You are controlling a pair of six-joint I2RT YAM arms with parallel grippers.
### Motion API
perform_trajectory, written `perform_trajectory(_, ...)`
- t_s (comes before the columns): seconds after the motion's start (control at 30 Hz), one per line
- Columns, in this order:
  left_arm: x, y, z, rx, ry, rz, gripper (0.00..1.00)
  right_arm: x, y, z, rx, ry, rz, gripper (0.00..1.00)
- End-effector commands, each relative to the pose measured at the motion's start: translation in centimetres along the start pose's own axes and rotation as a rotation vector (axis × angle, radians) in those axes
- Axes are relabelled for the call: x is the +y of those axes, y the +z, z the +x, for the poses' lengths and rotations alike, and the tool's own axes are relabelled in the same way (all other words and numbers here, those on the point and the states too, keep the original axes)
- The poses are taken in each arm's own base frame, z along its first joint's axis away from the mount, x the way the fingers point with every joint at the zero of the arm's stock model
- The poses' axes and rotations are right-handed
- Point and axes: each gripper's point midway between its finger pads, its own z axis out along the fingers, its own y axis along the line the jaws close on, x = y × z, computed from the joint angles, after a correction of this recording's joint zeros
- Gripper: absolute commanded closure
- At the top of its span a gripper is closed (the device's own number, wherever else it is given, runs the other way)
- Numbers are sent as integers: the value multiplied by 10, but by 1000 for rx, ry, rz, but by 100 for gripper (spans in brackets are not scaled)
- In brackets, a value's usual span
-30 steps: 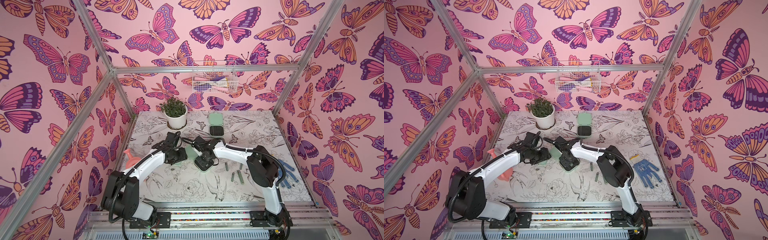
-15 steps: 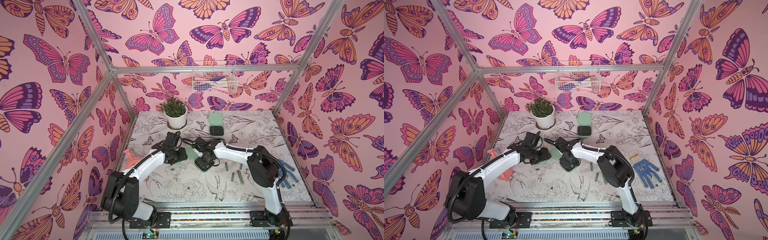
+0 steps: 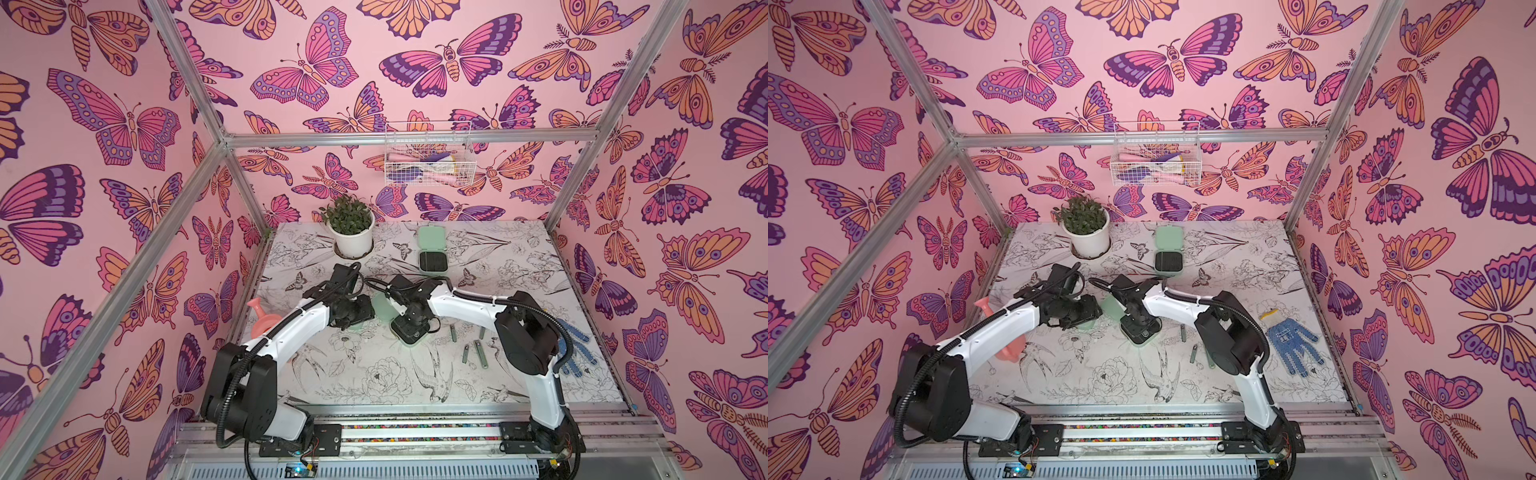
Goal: Organize nail clipper sets
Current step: Place the nail clipper in the storage box.
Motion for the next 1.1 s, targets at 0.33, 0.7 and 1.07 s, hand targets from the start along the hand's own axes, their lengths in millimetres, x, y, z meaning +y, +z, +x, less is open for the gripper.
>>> perform_trajectory(0.33, 4, 4, 4, 26, 0, -1, 39, 1, 7, 32, 167, -19, -9, 86)
perform_trajectory(0.7, 5, 4, 3, 24, 4, -4, 39, -2, 19, 44, 228, -7, 17, 86)
perform_trajectory(1.07, 4, 6, 0, 27, 7, -6, 39, -5, 45, 70, 313, -1, 38, 86)
